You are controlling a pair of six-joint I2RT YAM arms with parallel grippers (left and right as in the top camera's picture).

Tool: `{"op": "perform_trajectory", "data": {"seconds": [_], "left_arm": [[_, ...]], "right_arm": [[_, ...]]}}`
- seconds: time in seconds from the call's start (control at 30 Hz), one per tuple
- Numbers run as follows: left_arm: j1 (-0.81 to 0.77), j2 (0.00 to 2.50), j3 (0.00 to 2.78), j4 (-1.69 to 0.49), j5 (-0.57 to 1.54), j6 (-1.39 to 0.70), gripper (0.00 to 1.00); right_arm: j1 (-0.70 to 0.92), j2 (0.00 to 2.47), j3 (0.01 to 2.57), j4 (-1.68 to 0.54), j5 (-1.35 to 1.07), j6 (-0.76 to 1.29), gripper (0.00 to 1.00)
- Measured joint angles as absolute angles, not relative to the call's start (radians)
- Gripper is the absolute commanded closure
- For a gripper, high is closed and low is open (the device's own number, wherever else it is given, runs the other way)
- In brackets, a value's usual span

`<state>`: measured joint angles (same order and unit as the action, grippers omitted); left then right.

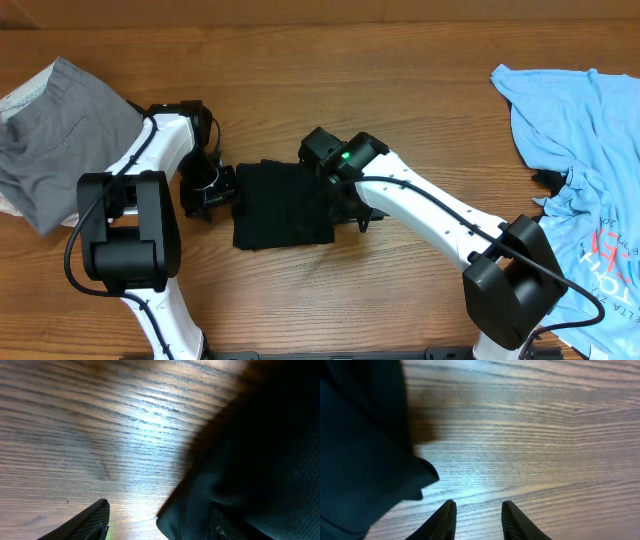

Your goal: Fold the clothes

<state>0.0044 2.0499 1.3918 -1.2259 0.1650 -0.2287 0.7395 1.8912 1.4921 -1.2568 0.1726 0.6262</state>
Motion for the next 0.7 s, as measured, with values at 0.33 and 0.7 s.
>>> {"op": "perform_trajectory", "data": {"seconds": [0.33,0.7], "left_arm": [[0.004,2.050,1.392,-1.223,0.170,-0.229,0.33],[0.005,2.050,1.391,-1.222,0.170,-0.229,0.32]], "right_arm": [[0.649,1.891,1.603,-1.000,0.037,0.360,0.56],[0.559,1.946,1.557,-0.951,-0.239,0.258,0.92]]}}
